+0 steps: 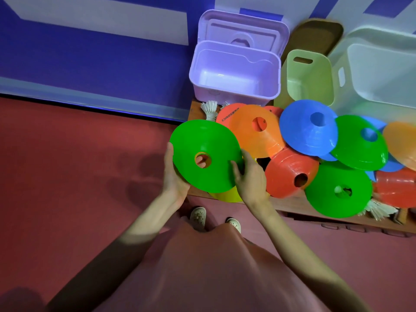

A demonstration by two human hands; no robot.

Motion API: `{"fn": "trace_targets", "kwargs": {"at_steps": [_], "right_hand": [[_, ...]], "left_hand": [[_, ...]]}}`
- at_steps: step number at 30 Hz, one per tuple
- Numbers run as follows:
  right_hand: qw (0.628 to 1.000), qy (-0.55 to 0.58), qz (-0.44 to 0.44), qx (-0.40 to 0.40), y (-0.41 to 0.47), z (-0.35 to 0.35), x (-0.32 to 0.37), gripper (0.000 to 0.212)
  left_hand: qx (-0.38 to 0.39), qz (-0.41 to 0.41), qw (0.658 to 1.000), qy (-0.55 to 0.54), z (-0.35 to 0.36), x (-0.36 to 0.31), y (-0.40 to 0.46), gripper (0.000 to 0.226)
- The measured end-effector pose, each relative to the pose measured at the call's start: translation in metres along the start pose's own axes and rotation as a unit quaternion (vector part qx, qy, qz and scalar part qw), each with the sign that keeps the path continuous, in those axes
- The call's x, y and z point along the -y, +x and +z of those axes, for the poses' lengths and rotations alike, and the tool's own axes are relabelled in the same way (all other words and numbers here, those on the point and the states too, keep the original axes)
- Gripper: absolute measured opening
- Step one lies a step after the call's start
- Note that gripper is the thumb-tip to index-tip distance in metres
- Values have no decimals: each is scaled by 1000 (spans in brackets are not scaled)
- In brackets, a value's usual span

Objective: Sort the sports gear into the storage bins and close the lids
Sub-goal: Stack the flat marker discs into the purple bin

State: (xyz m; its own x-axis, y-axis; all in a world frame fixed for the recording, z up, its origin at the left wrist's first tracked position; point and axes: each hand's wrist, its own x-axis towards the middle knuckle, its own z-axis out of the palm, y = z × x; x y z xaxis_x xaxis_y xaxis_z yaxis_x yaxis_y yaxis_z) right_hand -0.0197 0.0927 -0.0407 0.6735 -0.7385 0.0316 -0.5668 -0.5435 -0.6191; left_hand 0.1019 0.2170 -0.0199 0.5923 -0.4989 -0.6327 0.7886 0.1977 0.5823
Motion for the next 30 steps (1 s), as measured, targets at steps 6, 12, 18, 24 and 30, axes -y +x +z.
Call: {"fn": "trace_targets", "kwargs": {"at_steps": [6,12,18,24,30], "right_hand": [[1000,-23,5,-21,-8,4,2,50],[997,-53,49,39,-22,19,-20,27],[963,-137,7,234,-30,37,-27,59],[955,-131,12,265,-25,42,-21,71],[974,-138,44,172,-29,9,-6,99]], "left_hand": [[-50,2,999,-2,-18,3,3,51],[-79,27,995,-54,-44,-4,5,42],[-88,26,994,-59,-54,-8,4,50],[-79,33,995,-48,-50,-10,7,42],[-64,85,993,-44,-49,-19,9,37]]}}
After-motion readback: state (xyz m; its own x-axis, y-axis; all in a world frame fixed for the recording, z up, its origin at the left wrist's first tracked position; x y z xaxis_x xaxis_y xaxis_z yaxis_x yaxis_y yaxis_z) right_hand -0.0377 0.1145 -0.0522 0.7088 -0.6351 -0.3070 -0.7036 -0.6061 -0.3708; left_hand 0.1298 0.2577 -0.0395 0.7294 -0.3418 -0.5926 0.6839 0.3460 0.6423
